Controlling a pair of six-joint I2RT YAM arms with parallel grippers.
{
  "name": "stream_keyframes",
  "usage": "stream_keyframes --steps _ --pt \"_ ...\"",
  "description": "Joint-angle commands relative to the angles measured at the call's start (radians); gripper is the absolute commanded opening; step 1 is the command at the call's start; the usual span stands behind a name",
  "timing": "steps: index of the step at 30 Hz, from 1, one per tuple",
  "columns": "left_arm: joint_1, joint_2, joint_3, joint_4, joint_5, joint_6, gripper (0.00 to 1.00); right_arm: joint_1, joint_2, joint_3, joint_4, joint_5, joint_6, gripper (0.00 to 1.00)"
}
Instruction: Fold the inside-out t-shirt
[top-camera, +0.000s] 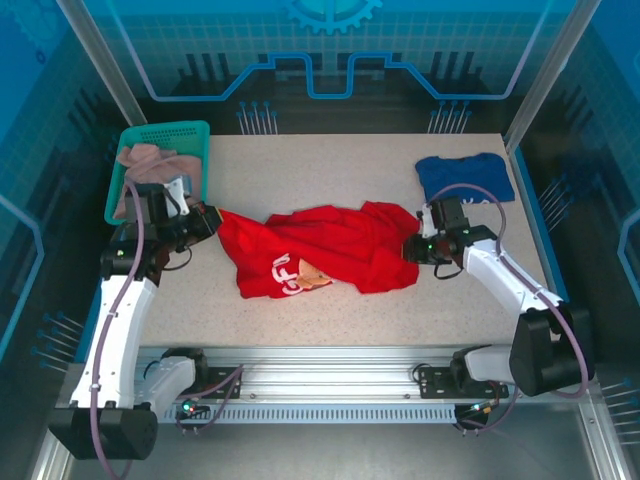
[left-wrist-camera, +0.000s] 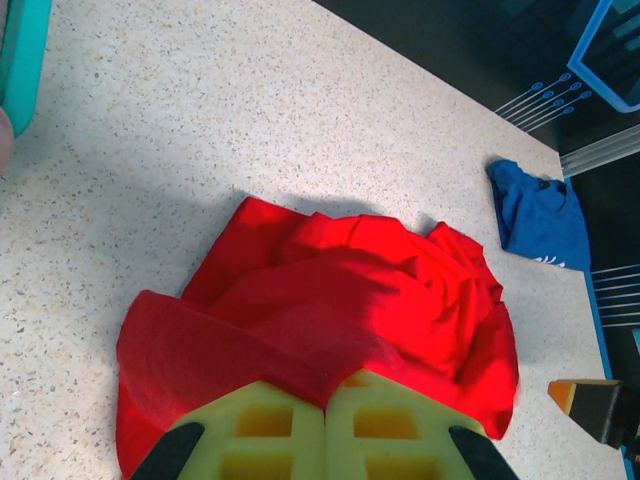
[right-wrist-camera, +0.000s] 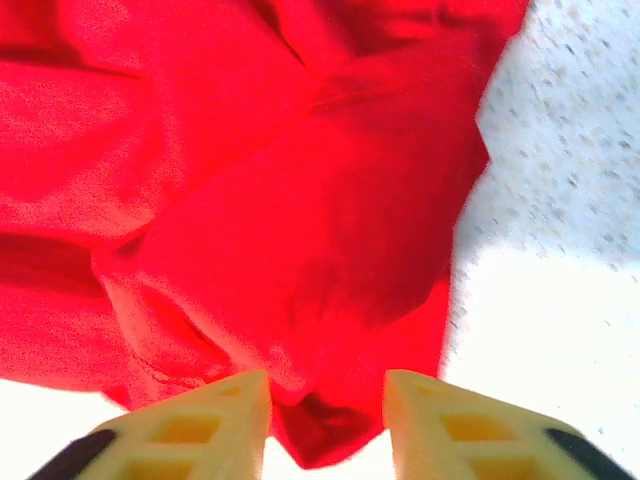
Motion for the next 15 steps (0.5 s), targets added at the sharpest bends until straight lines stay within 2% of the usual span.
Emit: stream_keyframes --steps 1,5,7,10,15 --pt "0.013 0.011 -0.012 -0.008 0.023 0.035 0.0 0.125 -0.003 0.051 -0.037 0.173 -0.044 0.44" --pt "0.013 0.011 -0.016 0.009 0.03 0.031 0.0 0.342 0.105 0.155 -0.069 0.293 -0.16 0.57" --pt "0.015 0.013 -0.019 0.016 0.037 0.029 0.0 0.424 0.169 0.188 -0.105 0.363 -0.149 0.59" --pt "0.015 0.016 -0.026 0.027 0.044 0.027 0.0 0.483 0.253 0.201 -0.141 0.41 -0.077 0.57" --pt "0.015 0.022 -0.034 0.039 0.055 0.026 0.0 0.517 0.36 0.222 -0.136 0.446 -0.027 0.49"
